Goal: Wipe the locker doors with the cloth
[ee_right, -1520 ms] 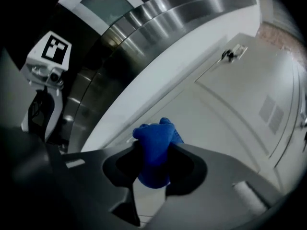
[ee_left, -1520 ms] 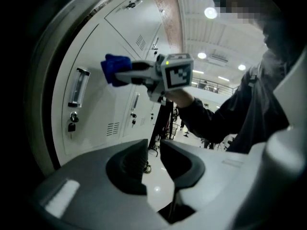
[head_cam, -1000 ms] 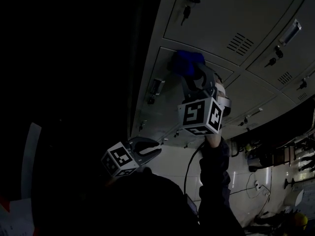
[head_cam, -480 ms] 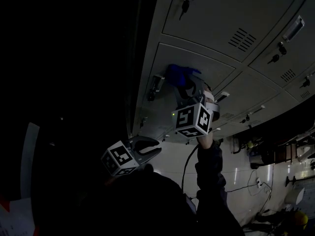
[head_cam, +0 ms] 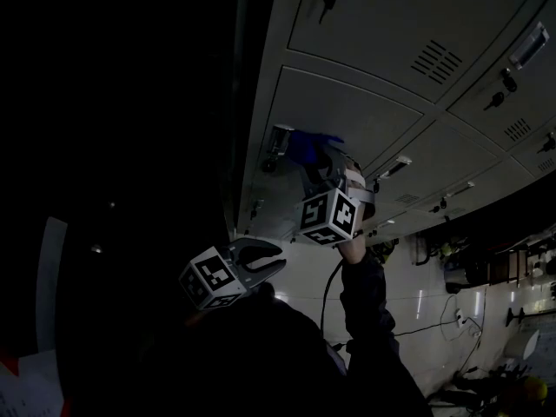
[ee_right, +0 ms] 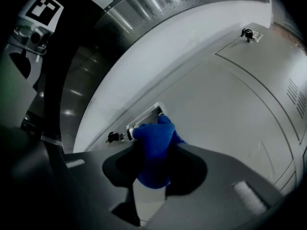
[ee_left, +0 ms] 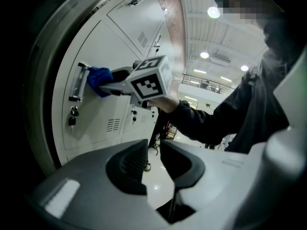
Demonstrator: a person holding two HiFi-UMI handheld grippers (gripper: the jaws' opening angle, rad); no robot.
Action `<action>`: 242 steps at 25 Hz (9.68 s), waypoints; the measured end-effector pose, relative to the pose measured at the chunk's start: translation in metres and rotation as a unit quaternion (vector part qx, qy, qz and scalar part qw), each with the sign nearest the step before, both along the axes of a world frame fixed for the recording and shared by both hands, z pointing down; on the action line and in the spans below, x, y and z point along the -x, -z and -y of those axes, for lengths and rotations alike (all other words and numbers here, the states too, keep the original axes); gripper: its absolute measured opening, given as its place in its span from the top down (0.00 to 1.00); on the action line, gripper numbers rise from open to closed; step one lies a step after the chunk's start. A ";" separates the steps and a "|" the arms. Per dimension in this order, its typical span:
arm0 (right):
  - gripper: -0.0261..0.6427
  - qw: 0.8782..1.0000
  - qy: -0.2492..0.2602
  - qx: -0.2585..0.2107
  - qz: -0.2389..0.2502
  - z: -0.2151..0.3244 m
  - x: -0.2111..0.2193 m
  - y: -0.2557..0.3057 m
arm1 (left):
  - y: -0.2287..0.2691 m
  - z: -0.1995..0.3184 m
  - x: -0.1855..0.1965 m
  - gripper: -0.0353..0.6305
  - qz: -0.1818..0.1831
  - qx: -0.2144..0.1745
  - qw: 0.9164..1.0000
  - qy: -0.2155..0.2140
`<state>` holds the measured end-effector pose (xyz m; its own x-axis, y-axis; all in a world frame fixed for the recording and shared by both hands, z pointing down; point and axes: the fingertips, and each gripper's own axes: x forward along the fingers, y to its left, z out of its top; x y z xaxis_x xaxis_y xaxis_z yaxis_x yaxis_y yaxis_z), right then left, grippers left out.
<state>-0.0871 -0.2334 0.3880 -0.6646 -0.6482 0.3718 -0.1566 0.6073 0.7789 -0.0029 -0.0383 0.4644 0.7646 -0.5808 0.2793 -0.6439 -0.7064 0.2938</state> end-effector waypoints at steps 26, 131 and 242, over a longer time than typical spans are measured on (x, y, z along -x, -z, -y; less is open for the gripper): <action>0.78 0.987 0.012 0.138 -0.087 -0.009 0.003 -0.193 | -0.012 0.017 0.012 0.86 0.008 0.030 0.999 0.010; 0.78 0.987 -0.020 0.117 -0.112 -0.004 -0.066 -0.199 | -0.035 0.011 -0.023 0.86 -0.007 0.047 0.998 -0.033; 0.78 0.991 -0.053 -0.124 -0.004 0.047 -0.125 0.017 | -0.018 0.053 -0.045 0.86 0.043 0.065 0.994 -0.080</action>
